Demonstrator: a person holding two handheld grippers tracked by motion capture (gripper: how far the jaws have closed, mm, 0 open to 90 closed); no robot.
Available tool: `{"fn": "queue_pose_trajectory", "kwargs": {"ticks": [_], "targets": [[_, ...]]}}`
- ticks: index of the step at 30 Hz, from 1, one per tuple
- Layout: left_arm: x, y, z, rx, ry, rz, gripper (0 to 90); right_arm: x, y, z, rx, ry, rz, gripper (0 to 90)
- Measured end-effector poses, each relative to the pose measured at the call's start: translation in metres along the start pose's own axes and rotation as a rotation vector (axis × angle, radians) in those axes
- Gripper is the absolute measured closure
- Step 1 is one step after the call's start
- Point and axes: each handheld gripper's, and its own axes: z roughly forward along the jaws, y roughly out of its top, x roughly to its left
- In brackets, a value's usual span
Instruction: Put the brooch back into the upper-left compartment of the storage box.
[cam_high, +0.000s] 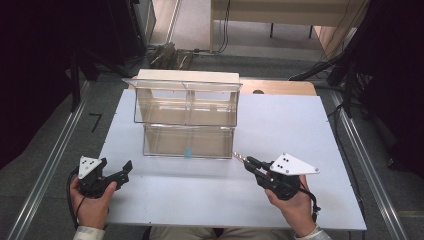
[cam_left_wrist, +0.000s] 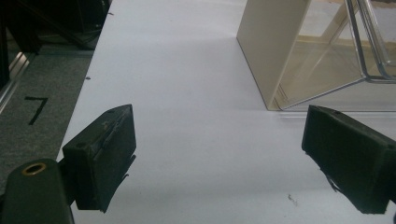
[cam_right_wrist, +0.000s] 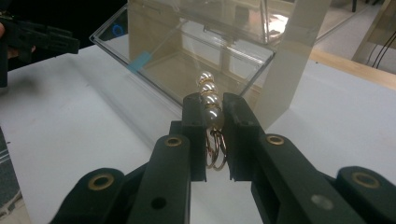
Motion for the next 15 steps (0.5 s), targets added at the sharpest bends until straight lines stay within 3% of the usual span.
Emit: {"fn": "queue_pose_trajectory", "kwargs": {"ticks": [15], "targets": [[0.0,0.0,0.0,0.0,0.0,-0.003,10.4,0.011,0.019,0.009,-0.034,0.045,-0.026,78.0]]}}
